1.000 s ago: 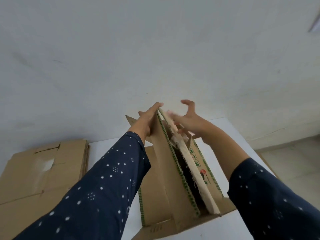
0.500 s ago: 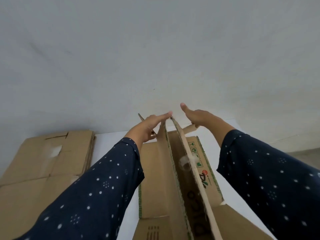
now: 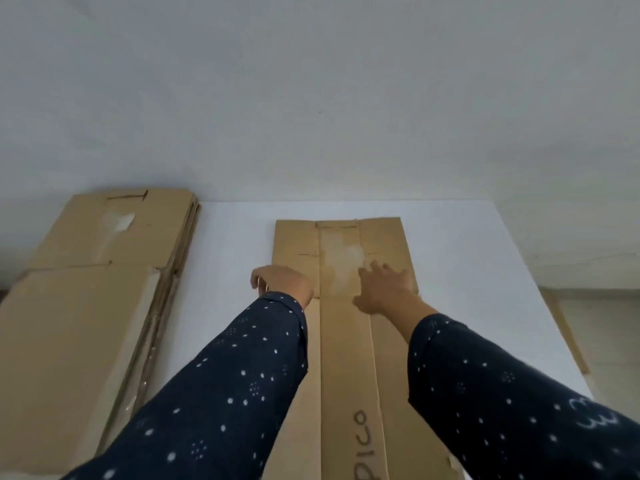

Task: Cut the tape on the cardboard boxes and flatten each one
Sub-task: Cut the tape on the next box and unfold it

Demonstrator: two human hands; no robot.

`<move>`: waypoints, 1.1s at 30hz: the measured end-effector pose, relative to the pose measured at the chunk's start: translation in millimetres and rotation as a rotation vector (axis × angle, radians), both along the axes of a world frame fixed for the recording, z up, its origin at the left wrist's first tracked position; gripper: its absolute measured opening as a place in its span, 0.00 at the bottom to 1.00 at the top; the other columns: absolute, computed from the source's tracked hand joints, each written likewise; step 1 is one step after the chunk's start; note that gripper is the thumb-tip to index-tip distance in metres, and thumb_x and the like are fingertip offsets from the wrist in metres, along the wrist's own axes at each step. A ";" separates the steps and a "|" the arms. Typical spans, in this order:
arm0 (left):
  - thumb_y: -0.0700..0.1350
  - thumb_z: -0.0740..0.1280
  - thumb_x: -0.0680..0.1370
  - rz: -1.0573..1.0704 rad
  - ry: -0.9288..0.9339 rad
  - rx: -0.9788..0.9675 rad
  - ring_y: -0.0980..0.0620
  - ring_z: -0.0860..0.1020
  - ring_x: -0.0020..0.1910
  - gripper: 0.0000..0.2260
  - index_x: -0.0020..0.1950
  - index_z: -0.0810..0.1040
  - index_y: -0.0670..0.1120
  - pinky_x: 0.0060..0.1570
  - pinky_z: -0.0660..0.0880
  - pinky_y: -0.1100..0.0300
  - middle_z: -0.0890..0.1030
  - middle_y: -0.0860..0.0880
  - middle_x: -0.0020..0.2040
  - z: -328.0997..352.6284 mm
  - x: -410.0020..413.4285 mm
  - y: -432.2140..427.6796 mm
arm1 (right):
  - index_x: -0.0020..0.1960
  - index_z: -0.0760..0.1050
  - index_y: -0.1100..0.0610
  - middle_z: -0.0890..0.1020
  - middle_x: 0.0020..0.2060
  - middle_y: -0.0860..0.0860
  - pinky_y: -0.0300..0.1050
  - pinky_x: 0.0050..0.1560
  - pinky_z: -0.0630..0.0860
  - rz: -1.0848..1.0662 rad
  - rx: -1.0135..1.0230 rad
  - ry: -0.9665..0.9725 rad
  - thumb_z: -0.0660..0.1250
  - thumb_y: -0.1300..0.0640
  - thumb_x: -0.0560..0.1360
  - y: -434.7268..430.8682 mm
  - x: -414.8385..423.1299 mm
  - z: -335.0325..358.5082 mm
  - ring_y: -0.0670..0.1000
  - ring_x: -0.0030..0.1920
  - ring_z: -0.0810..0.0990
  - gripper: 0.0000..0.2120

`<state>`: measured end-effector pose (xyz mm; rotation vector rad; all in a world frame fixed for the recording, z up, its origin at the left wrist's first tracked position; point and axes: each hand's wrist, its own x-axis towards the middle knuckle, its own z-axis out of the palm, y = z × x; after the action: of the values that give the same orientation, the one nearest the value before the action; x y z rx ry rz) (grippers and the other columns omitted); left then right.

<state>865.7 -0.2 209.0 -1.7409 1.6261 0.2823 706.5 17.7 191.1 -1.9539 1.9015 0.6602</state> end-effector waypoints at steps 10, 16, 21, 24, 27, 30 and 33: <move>0.56 0.51 0.85 -0.162 0.599 -0.347 0.44 0.45 0.81 0.28 0.83 0.47 0.49 0.79 0.49 0.45 0.46 0.47 0.83 -125.8 -33.3 25.3 | 0.81 0.39 0.48 0.40 0.80 0.48 0.59 0.78 0.42 -0.020 -0.190 -0.284 0.42 0.43 0.84 29.9 -14.4 -99.7 0.53 0.79 0.37 0.28; 0.56 0.42 0.83 -0.166 0.645 -0.580 0.48 0.39 0.81 0.28 0.83 0.44 0.50 0.79 0.45 0.45 0.43 0.50 0.82 -169.0 -31.1 37.0 | 0.81 0.39 0.47 0.40 0.80 0.47 0.58 0.78 0.38 -0.044 -0.398 -0.329 0.40 0.44 0.83 40.1 -14.4 -136.0 0.51 0.79 0.35 0.27; 0.56 0.42 0.83 -0.176 0.632 -0.601 0.48 0.40 0.81 0.28 0.83 0.44 0.50 0.79 0.44 0.45 0.44 0.49 0.82 -172.7 -33.2 36.8 | 0.81 0.38 0.48 0.39 0.79 0.48 0.60 0.77 0.38 -0.046 -0.421 -0.308 0.39 0.44 0.83 39.9 -13.9 -141.8 0.52 0.78 0.34 0.28; 0.55 0.41 0.84 -0.162 0.625 -0.571 0.47 0.41 0.81 0.28 0.83 0.45 0.49 0.79 0.43 0.45 0.45 0.48 0.83 -171.2 -33.5 34.8 | 0.80 0.36 0.48 0.37 0.79 0.49 0.60 0.76 0.36 -0.036 -0.352 -0.297 0.38 0.44 0.82 36.2 -15.3 -137.6 0.53 0.78 0.33 0.28; 0.54 0.44 0.86 -0.135 0.691 -0.495 0.48 0.38 0.81 0.26 0.83 0.45 0.49 0.79 0.39 0.46 0.43 0.48 0.83 -164.1 -32.5 31.3 | 0.80 0.36 0.50 0.36 0.79 0.50 0.60 0.76 0.34 -0.006 -0.275 -0.303 0.40 0.44 0.83 32.9 -18.3 -127.2 0.54 0.78 0.32 0.29; 0.52 0.50 0.86 -0.079 0.753 -0.492 0.50 0.42 0.81 0.26 0.83 0.51 0.48 0.79 0.41 0.46 0.48 0.48 0.83 -157.9 -26.5 50.3 | 0.81 0.40 0.53 0.41 0.80 0.51 0.60 0.77 0.36 0.010 -0.274 -0.323 0.45 0.47 0.84 52.4 -18.6 -117.6 0.53 0.79 0.36 0.29; 0.54 0.46 0.84 -0.065 0.745 -0.537 0.51 0.43 0.81 0.27 0.83 0.52 0.48 0.79 0.43 0.48 0.50 0.49 0.83 -158.6 -17.4 99.7 | 0.81 0.41 0.54 0.42 0.80 0.51 0.57 0.78 0.37 -0.005 -0.309 -0.367 0.46 0.48 0.84 99.1 -13.6 -118.8 0.52 0.79 0.37 0.29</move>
<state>848.3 99.4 50.3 -2.1133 2.4597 0.5485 692.9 116.8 72.3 -2.0722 1.8539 -0.0054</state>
